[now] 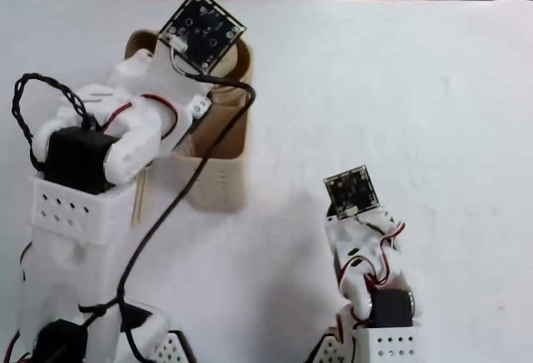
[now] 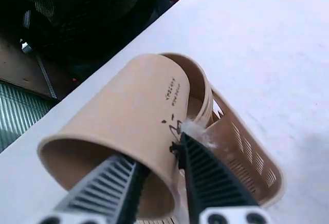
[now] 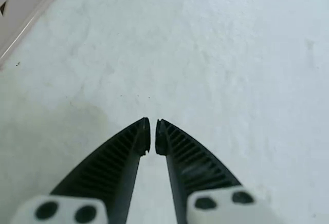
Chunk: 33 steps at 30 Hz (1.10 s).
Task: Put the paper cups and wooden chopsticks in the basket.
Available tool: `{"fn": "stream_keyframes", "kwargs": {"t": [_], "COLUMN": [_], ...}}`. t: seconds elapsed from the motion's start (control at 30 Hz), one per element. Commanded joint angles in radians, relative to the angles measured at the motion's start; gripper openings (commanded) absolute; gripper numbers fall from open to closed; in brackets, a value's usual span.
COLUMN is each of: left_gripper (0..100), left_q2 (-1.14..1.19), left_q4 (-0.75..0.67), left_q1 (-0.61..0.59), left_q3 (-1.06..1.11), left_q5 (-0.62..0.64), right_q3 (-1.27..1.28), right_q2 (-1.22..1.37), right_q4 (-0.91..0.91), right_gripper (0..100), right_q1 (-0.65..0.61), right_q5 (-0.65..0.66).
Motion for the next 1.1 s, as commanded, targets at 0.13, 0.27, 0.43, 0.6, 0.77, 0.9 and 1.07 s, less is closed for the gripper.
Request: {"fn": "stream_keyframes", "kwargs": {"t": [0.13,0.27,0.43,0.6,0.77,0.9,1.07], "left_gripper": [11,11,11,11,11,11,11], "left_q2": [-0.027,-0.025,-0.027,-0.030,-0.056,-0.090,-0.093], "left_q4": [-0.109,-0.117,-0.152,-0.160,-0.176,-0.226,-0.224], "left_q1": [-0.001,0.058,0.131,0.130,0.087,-0.008,-0.091], "left_q3": [-0.038,-0.031,-0.028,-0.032,-0.049,-0.049,-0.040], "left_q5": [0.012,0.009,0.011,0.012,0.106,0.193,0.278], "right_q3": [-0.011,-0.011,-0.011,-0.011,-0.011,-0.011,-0.011], "right_q2": [-0.008,-0.008,-0.008,-0.008,-0.008,-0.008,-0.008], "right_q4": [-0.021,-0.021,-0.021,-0.021,-0.021,-0.021,-0.021], "right_gripper": [3.5,3.5,3.5,3.5,3.5,3.5,3.5], "right_q1": [0.004,0.001,0.004,0.004,0.004,0.004,0.002], "right_q5": [0.012,0.012,0.014,0.014,0.014,0.014,0.014]}}
